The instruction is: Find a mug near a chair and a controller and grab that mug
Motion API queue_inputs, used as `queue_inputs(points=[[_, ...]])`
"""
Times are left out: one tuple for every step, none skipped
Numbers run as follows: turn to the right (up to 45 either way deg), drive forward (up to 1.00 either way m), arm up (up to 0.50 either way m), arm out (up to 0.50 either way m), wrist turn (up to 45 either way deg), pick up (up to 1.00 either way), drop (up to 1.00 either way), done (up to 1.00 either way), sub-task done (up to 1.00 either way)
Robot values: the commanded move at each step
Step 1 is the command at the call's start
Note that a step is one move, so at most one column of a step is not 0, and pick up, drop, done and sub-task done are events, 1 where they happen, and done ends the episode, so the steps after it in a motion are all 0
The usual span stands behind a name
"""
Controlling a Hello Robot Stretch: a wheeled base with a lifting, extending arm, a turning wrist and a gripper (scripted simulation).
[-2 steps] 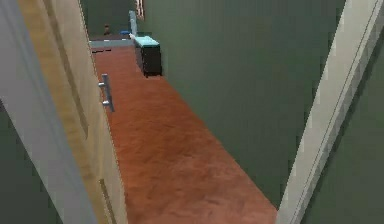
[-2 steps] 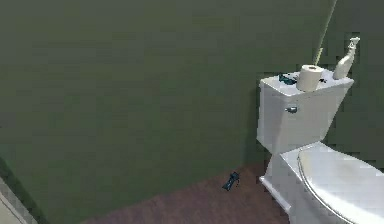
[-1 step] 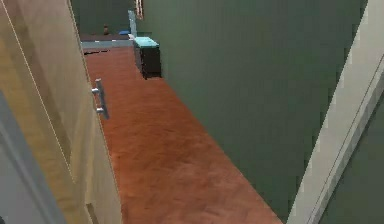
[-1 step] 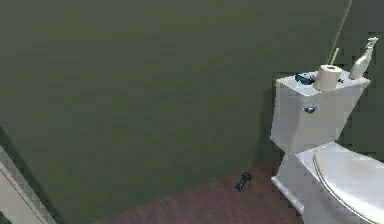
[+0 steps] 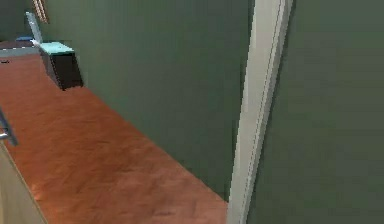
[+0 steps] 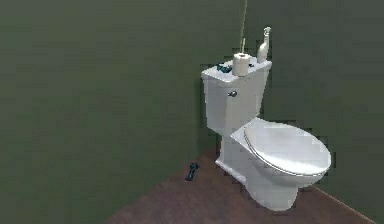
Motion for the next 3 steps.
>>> queue_inputs(points=[[0.0,0.2,0.0,0.0,0.0,0.0,0.0,0.0,0.0],[-24.0,0.0,0.0,0.0,0.0,0.0,0.0,0.0,0.0],[0.0,1.0,0.0,0.0,0.0,0.0,0.0,0.0,0.0]])
